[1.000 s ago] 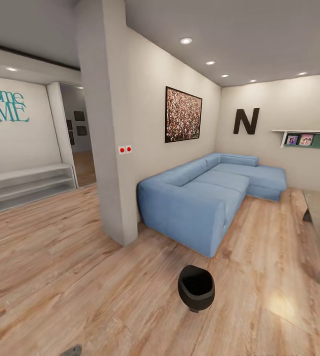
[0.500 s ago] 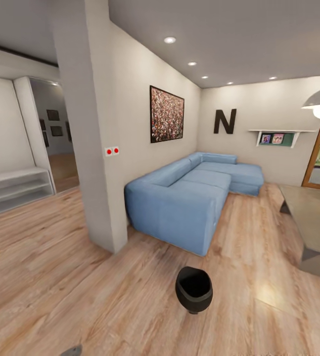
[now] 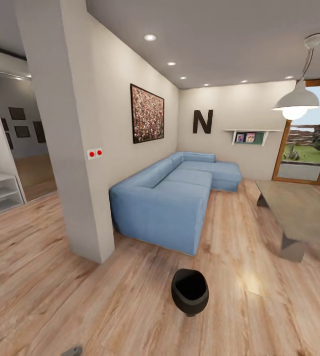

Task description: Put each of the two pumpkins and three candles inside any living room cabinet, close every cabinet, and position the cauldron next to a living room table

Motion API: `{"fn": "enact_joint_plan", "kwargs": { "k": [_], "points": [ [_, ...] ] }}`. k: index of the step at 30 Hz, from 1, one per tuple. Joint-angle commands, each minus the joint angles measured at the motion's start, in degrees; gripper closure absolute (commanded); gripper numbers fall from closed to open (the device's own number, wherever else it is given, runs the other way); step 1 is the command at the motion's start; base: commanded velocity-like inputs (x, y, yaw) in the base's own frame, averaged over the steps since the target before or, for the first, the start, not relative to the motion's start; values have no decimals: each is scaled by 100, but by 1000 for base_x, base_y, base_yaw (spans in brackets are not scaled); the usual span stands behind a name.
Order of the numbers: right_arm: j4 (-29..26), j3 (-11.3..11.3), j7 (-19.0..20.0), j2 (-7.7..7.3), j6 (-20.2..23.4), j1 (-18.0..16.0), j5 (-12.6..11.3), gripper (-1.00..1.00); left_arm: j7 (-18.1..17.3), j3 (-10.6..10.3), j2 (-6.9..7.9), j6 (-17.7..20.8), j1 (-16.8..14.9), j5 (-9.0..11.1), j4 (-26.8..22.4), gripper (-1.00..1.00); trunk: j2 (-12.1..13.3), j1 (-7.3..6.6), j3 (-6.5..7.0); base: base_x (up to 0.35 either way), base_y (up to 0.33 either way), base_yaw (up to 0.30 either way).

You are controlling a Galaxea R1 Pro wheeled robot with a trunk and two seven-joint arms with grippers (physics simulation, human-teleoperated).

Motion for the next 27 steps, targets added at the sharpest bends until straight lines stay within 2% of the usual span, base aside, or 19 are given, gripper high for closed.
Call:
{"fn": "enact_joint_plan", "kwargs": {
  "k": [1, 7, 21, 27],
  "points": [
    [12, 49, 27, 2, 8, -9, -58, -100, 5, -45, -1, -6, -3, 37, 5, -100, -3, 1, -6, 166, 300, -294],
    [12, 49, 27, 2, 8, -9, -58, -100, 5, -45, -1, -25, -4, 37, 5, -100, -3, 1, -6, 94, 143, -294],
    [12, 47, 27, 2, 8, -9, -58, -100, 5, -45, -1, -30, -4, 37, 5, -100, -3, 1, -6, 8, 12, -295],
    [12, 49, 27, 2, 5, -9, -58, -100, 3, -45, -1, -30, -3, 37, 5, -100, -3, 1, -6, 137, 164, -295]
  ]
}}
